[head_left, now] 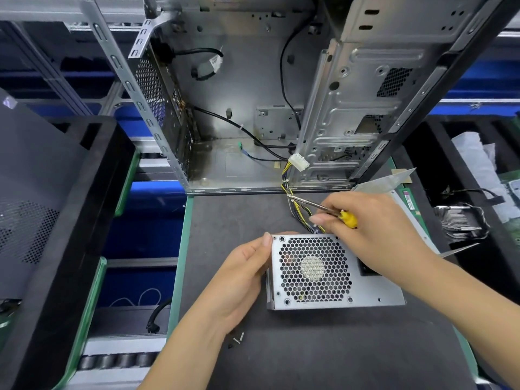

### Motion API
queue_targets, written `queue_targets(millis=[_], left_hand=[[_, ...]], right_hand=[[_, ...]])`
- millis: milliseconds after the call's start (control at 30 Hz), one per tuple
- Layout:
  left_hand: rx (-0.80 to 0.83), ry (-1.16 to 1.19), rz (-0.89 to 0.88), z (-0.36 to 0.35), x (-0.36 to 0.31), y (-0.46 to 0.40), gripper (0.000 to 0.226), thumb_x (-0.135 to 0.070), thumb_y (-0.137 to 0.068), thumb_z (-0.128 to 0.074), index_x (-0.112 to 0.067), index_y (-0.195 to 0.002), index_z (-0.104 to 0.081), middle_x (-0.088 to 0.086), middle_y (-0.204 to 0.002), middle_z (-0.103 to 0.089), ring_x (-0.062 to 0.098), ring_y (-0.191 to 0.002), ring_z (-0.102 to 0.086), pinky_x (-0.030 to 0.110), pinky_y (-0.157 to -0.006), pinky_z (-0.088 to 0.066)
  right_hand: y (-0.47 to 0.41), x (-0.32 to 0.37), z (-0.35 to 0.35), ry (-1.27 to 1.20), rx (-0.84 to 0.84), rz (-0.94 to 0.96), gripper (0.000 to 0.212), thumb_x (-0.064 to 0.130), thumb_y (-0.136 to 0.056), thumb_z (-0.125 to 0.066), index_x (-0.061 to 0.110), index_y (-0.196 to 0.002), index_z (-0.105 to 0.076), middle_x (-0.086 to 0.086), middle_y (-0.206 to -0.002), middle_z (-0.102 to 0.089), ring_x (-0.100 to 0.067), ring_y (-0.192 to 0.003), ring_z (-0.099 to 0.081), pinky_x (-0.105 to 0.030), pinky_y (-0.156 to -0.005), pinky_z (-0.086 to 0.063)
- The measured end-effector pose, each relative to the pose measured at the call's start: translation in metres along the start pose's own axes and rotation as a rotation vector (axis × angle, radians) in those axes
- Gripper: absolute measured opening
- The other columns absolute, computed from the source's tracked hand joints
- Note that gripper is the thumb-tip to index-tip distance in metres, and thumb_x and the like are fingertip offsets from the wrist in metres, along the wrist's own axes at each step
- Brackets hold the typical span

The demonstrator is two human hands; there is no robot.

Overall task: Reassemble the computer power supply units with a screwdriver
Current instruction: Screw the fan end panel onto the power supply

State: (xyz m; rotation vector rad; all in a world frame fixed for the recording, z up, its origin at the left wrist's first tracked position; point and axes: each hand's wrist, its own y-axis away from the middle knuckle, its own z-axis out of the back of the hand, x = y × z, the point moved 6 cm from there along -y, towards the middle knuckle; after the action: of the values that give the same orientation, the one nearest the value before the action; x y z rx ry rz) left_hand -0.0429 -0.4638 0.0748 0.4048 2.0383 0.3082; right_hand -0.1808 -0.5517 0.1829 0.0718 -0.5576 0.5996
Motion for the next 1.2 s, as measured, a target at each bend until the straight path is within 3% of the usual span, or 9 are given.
queue_targets(millis=[333, 500, 633, 800, 933, 1200], left_hand=[[0.007, 0.023, 0.005, 0.001, 0.001, -0.002, 0.047, -0.038, -0.097, -0.046, -0.007, -0.128, -0.062, 0.016, -0.127, -0.064, 0.031, -0.124, -0.057, 0.048, -0.112, -0.037], [0.027, 0.024, 0.003, 0.000, 0.000, -0.003, 0.054, -0.045, -0.089, -0.052, -0.010, -0.128, -0.062, 0.016, -0.128, -0.064, 0.032, -0.127, -0.054, 0.051, -0.114, -0.033], [0.047, 0.030, -0.005, -0.001, -0.002, -0.003, 0.051, -0.042, -0.094, -0.047, -0.010, -0.132, -0.059, 0.017, -0.132, -0.061, 0.033, -0.129, -0.053, 0.052, -0.115, -0.032], [0.070, 0.042, -0.023, -0.003, -0.004, -0.002, 0.048, -0.040, -0.097, -0.046, -0.009, -0.131, -0.061, 0.019, -0.131, -0.061, 0.034, -0.127, -0.054, 0.051, -0.114, -0.034], [0.065, 0.072, -0.036, -0.003, -0.003, -0.002, 0.049, -0.039, -0.097, -0.047, -0.003, -0.127, -0.061, 0.022, -0.129, -0.061, 0.034, -0.124, -0.056, 0.050, -0.113, -0.036], [0.088, 0.120, -0.047, -0.005, -0.004, -0.003, 0.048, -0.036, -0.099, -0.046, 0.001, -0.127, -0.059, 0.023, -0.127, -0.062, 0.031, -0.120, -0.058, 0.044, -0.108, -0.042]], right_hand=[[0.002, -0.002, 0.002, -0.005, -0.011, 0.011, 0.029, 0.047, -0.085, -0.050, 0.022, -0.071, -0.057, 0.011, -0.063, -0.055, -0.011, -0.062, -0.050, -0.042, -0.056, -0.045], [-0.001, 0.007, 0.005, -0.104, -0.009, 0.018, 0.026, 0.044, -0.084, -0.056, 0.021, -0.074, -0.064, 0.010, -0.073, -0.060, -0.014, -0.073, -0.056, -0.043, -0.064, -0.047], [-0.005, 0.021, 0.001, -0.141, 0.054, 0.036, 0.007, 0.029, -0.085, -0.066, 0.027, -0.083, -0.072, 0.011, -0.078, -0.063, -0.010, -0.079, -0.058, -0.039, -0.073, -0.047], [-0.008, 0.028, -0.009, -0.131, 0.114, 0.075, 0.015, 0.021, -0.087, -0.067, 0.028, -0.098, -0.074, 0.017, -0.085, -0.061, -0.012, -0.088, -0.062, -0.038, -0.078, -0.049], [-0.007, 0.029, -0.017, -0.159, 0.081, 0.058, 0.011, 0.022, -0.085, -0.070, 0.026, -0.094, -0.073, 0.012, -0.083, -0.072, -0.015, -0.086, -0.067, -0.038, -0.076, -0.052], [-0.005, 0.029, -0.023, -0.191, 0.032, 0.033, 0.010, 0.031, -0.081, -0.073, 0.028, -0.091, -0.075, 0.006, -0.074, -0.072, -0.017, -0.071, -0.065, -0.038, -0.069, -0.051]])
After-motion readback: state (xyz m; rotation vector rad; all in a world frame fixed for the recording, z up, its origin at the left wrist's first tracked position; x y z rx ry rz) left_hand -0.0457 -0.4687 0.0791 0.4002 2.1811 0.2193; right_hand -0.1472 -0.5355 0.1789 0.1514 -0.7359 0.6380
